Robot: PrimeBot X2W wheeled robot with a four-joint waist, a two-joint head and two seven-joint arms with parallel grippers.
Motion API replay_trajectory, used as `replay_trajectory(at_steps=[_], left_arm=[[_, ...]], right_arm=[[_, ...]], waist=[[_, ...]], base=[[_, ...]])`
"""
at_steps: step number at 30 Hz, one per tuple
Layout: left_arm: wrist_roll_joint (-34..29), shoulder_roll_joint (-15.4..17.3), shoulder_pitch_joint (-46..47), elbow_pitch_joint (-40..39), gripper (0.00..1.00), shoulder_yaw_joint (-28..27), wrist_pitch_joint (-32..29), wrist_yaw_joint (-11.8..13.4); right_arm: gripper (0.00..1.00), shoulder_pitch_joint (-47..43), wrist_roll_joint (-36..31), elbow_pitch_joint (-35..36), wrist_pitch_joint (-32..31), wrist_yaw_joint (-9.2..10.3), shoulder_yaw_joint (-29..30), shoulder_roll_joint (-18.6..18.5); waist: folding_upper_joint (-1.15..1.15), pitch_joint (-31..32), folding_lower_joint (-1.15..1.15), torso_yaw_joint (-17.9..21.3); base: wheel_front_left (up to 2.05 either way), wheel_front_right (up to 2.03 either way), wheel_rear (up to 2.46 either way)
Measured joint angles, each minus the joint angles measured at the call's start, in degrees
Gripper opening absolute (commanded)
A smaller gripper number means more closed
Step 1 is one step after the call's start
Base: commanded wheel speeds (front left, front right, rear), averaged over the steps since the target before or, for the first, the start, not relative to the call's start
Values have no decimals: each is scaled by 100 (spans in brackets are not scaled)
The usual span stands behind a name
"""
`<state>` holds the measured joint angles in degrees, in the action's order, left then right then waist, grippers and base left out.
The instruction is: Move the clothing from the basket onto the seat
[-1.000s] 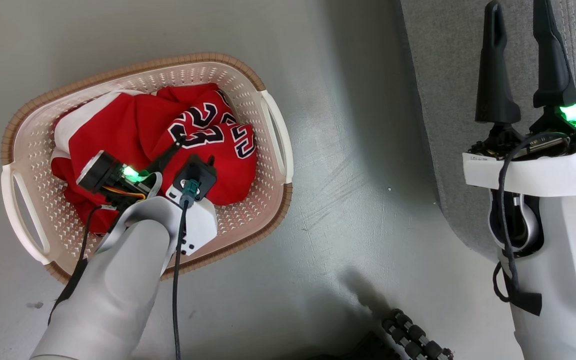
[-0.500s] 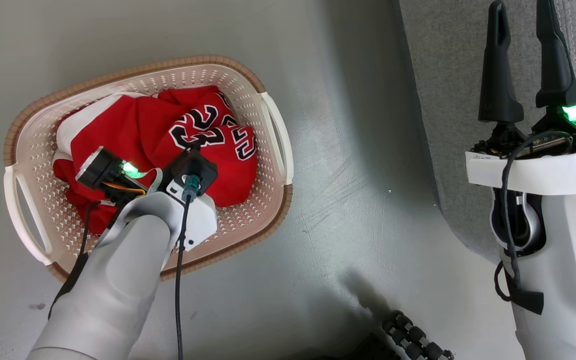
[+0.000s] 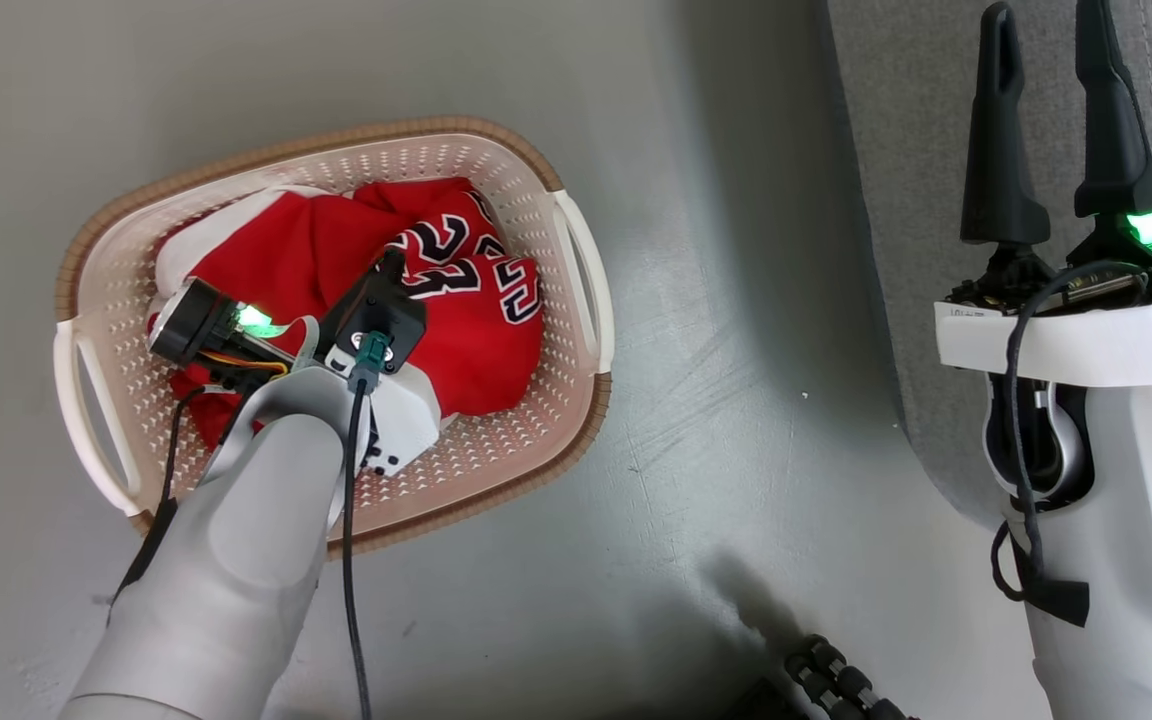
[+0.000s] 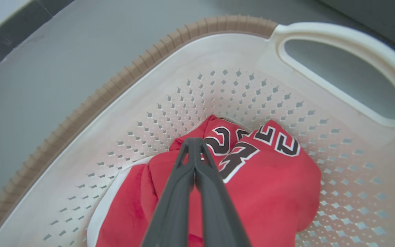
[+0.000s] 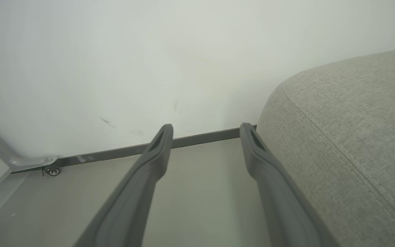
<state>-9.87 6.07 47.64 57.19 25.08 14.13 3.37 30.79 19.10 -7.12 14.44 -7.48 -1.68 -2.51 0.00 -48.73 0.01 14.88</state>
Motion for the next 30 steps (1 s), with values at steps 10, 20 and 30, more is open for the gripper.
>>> replay_trajectory(at_steps=[10,20,30], left_arm=[[230,-87,-149,-337,0,-129,3,74],[342,-123,-510,-1314,0,-98,11,143],[530,-105,-1030,-2012,0,-73,49,197]], right_arm=[[100,-2,-133,-38,0,0,103,-5],[100,-16,-253,-78,0,0,163,-18],[100,-24,-467,-105,0,0,190,-26]], waist=[[0,137,0,-175],[0,334,0,-360],[0,569,-1,-554]], base=[[0,0,0],[0,0,0],[0,0,0]])
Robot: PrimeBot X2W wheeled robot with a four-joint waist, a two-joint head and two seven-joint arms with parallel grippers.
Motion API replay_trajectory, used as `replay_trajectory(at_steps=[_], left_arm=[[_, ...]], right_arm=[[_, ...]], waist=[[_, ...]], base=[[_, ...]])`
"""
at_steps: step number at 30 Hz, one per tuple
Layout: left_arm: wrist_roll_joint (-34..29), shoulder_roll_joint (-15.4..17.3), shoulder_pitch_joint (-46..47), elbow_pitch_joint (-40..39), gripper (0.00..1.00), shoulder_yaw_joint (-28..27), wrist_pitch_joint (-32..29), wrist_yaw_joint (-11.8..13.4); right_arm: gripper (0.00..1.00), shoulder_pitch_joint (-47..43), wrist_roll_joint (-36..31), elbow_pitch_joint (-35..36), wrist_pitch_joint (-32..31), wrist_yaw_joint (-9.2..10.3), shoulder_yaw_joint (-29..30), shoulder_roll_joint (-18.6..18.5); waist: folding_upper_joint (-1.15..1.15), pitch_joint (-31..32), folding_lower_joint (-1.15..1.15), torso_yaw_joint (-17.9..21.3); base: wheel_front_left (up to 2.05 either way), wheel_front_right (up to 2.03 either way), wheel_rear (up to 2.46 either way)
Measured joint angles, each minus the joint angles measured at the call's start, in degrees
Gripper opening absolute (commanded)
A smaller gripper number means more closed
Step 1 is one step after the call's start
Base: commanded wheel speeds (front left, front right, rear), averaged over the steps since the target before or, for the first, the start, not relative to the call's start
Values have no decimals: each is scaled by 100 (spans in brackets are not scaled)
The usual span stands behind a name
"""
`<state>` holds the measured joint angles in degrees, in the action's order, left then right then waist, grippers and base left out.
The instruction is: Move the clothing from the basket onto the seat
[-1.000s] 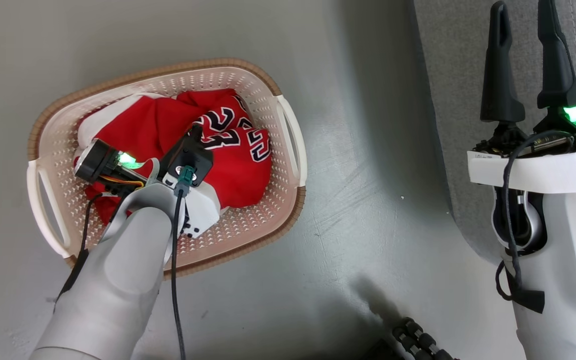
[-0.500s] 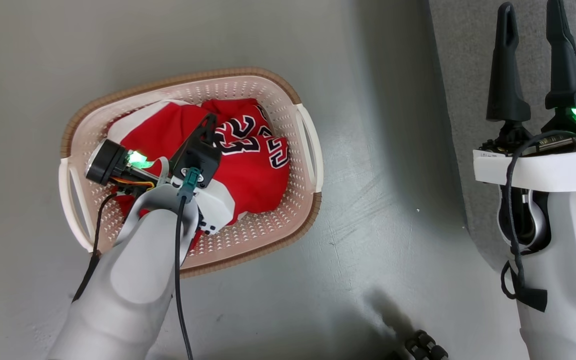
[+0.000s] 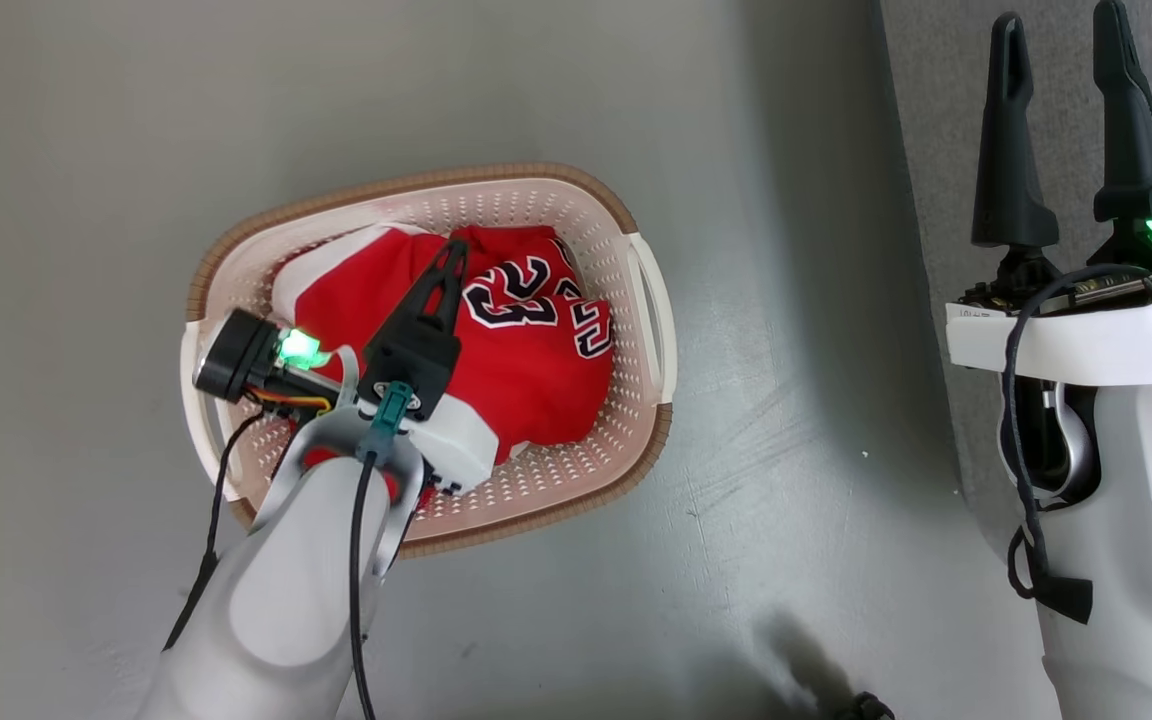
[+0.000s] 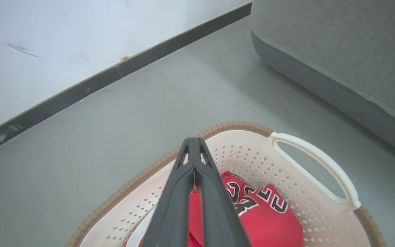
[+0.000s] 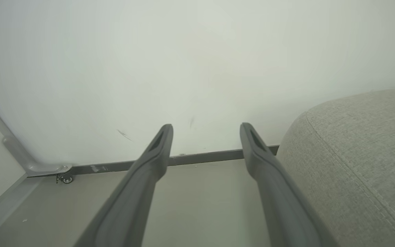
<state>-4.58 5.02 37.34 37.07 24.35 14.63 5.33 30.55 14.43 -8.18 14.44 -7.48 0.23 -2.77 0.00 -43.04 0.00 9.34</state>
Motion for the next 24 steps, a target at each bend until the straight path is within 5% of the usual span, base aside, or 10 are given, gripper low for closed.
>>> replay_trajectory(at_steps=[12,13,15,17,18,20,24], left_arm=[[322,12,-124,-1433,0,-292,1,247],[364,14,-145,-1519,7,-336,1,277],[453,48,-254,-1749,51,-457,1,332],[499,67,-344,-1872,76,-527,1,367],[527,68,-397,-1930,78,-568,1,383],[627,75,-488,-2035,100,-655,1,410],[812,99,-679,-2225,100,-873,1,477]], right_arm=[[100,-42,-127,-76,1,0,121,-5],[100,-46,-137,-77,1,0,125,-5],[100,-95,-188,-81,1,0,136,-7],[100,-127,-238,-104,1,0,143,-7],[100,-127,-255,-108,1,0,147,-7],[100,-130,-314,-109,1,0,153,-7],[100,-233,-403,-136,1,0,166,-8]], waist=[[0,330,0,-174],[0,362,0,-187],[0,470,0,-224],[0,547,0,-247],[0,589,0,-259],[0,672,0,-280],[0,855,0,-321]], base=[[0,0,0],[0,0,0],[0,0,0],[0,0,0],[0,0,0],[0,0,0],[0,0,0]])
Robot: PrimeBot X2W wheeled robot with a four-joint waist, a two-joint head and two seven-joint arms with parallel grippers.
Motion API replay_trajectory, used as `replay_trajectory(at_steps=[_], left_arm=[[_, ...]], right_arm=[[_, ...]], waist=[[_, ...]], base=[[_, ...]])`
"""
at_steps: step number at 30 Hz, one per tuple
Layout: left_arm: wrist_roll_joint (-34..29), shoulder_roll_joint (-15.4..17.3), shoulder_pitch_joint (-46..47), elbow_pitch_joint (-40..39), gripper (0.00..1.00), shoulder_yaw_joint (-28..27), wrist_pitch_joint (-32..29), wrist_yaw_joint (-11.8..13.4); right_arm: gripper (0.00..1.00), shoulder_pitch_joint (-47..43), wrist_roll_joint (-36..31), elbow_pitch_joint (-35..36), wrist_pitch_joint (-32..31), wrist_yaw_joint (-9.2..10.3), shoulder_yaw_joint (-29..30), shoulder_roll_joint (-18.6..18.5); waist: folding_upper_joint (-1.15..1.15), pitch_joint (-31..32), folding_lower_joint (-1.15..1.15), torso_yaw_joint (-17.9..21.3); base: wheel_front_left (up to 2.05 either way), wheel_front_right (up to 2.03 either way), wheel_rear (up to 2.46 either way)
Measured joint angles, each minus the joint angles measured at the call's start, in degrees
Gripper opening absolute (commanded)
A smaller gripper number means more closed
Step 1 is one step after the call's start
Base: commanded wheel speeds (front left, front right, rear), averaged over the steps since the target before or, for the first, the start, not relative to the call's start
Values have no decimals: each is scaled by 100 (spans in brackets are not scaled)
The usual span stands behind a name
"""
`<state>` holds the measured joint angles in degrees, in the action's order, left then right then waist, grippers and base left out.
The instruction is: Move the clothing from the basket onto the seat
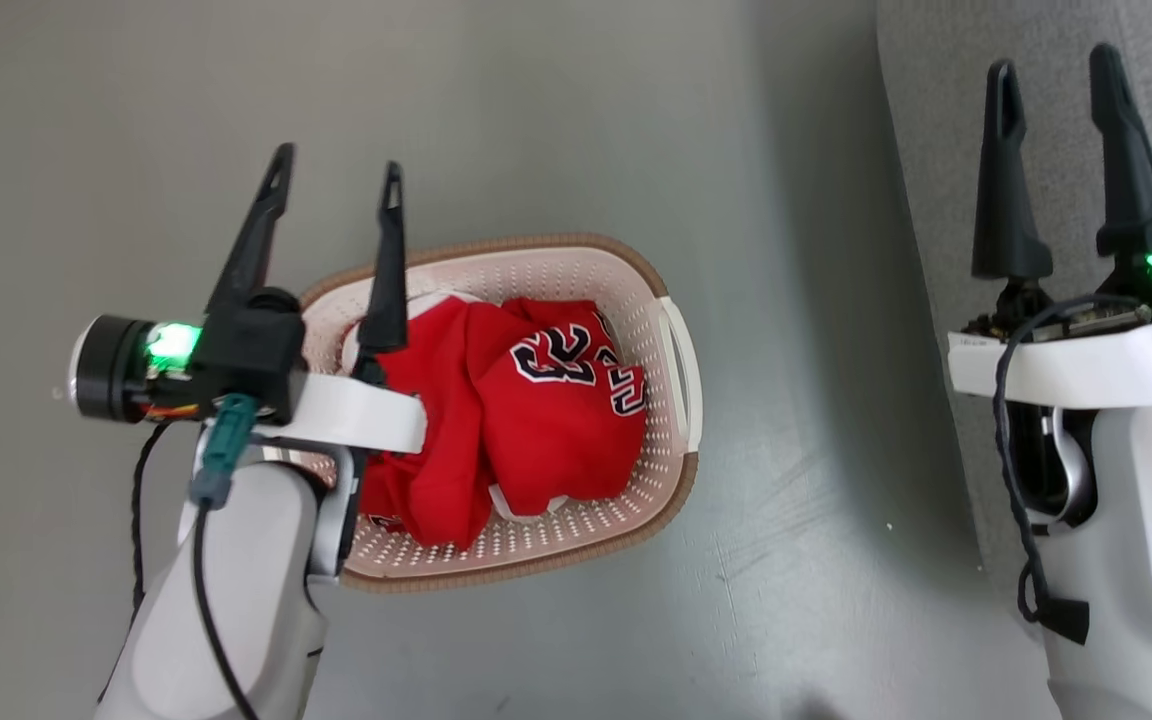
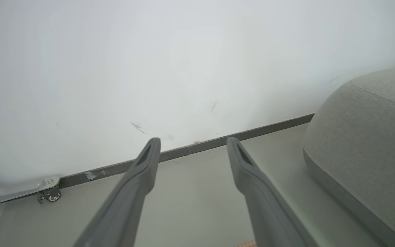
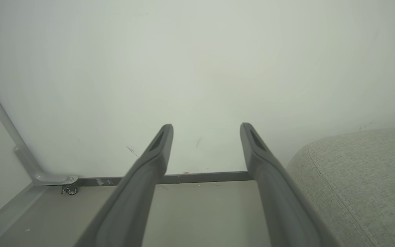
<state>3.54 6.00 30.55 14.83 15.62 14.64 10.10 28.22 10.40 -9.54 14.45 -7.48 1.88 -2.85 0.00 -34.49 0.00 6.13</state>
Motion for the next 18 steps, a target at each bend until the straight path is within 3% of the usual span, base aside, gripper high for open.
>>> replay_trajectory(at_steps=[18], left_arm=[[501,98,-958,-517,100,-931,0,248]], right_arm=[[100,-556,-297,-209,0,0,98,-7]], waist=[[0,962,0,-151]], base=[[0,0,0]])
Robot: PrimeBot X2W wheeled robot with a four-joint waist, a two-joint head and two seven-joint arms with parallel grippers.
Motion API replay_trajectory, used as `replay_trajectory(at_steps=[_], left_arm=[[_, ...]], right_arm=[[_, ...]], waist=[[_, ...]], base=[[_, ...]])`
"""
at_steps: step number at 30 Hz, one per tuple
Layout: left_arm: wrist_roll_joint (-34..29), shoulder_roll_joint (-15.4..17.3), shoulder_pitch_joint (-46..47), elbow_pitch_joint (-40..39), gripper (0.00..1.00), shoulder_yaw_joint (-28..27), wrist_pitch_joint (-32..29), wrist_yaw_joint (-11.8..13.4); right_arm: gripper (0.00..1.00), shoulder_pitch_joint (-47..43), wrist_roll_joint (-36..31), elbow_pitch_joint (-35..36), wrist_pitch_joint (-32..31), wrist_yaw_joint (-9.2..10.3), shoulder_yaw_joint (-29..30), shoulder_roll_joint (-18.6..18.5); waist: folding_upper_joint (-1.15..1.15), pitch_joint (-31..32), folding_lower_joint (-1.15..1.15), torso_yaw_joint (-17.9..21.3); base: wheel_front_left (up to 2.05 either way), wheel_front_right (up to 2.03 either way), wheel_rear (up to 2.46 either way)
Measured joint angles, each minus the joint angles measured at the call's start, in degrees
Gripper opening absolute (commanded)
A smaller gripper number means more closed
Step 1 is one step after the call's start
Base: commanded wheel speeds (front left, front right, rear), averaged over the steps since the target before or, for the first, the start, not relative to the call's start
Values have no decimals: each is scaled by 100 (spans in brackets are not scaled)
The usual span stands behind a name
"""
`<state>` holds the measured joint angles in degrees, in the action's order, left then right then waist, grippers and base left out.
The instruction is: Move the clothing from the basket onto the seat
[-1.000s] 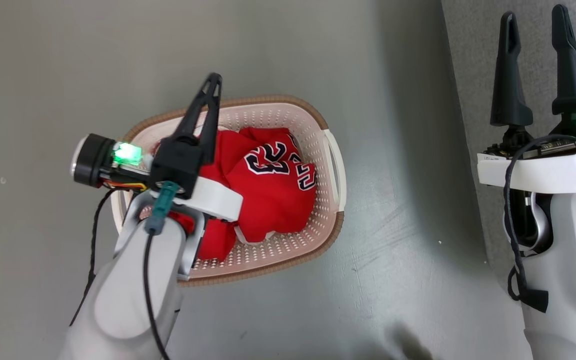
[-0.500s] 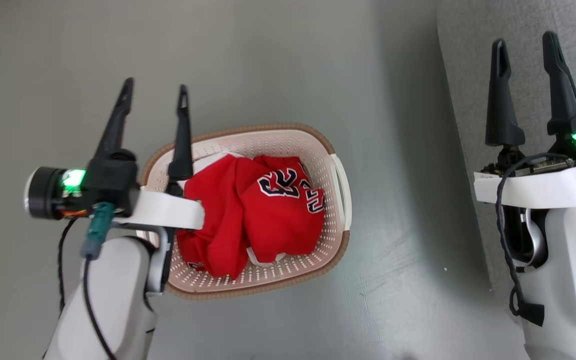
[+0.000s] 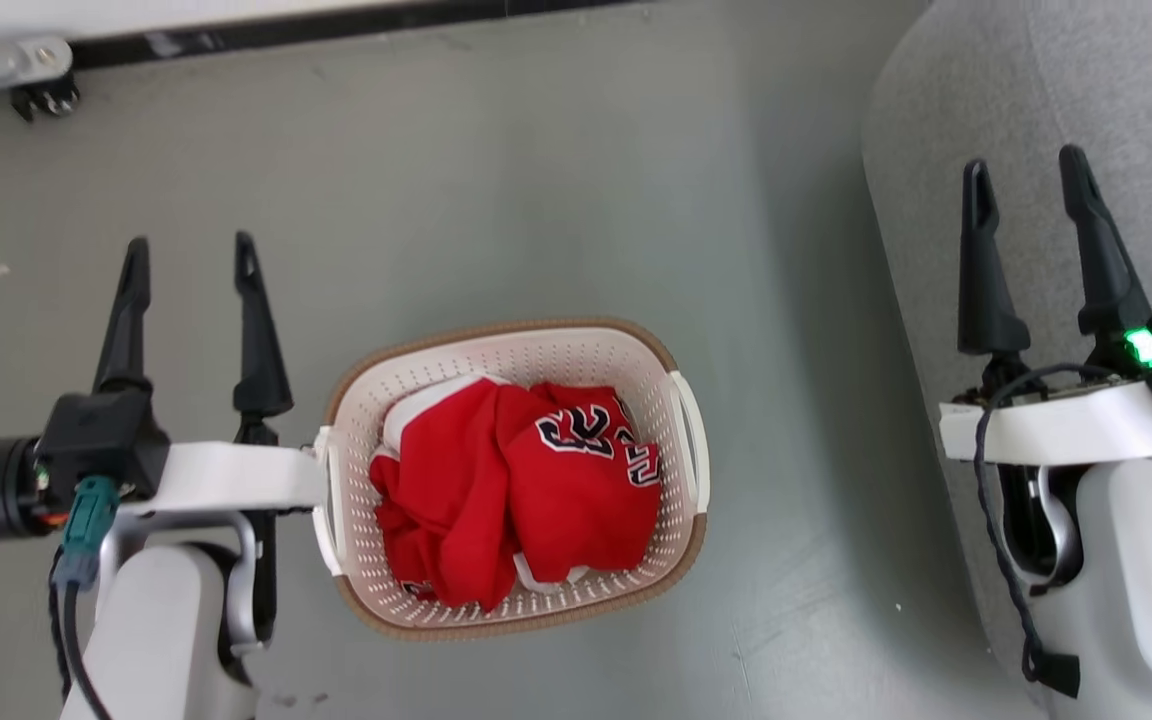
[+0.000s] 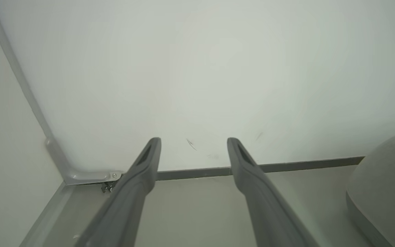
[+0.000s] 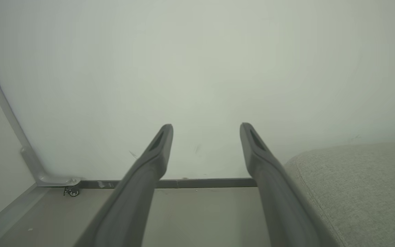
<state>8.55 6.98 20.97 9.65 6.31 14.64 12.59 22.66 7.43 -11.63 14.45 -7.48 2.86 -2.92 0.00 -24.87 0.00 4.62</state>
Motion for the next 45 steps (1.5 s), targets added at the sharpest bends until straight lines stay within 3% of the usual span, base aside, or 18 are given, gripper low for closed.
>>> replay_trajectory(at_steps=[26,45], left_arm=[[236,-55,-1584,-169,100,-589,0,35],[334,-124,-2363,-160,100,-545,0,-14]], right_arm=[[100,-1219,-144,-364,-1,0,62,-1],[100,-1895,-185,-472,-77,0,53,20]], waist=[[0,1487,0,-173],[0,2187,0,-283]], base=[[0,0,0],[0,0,0]])
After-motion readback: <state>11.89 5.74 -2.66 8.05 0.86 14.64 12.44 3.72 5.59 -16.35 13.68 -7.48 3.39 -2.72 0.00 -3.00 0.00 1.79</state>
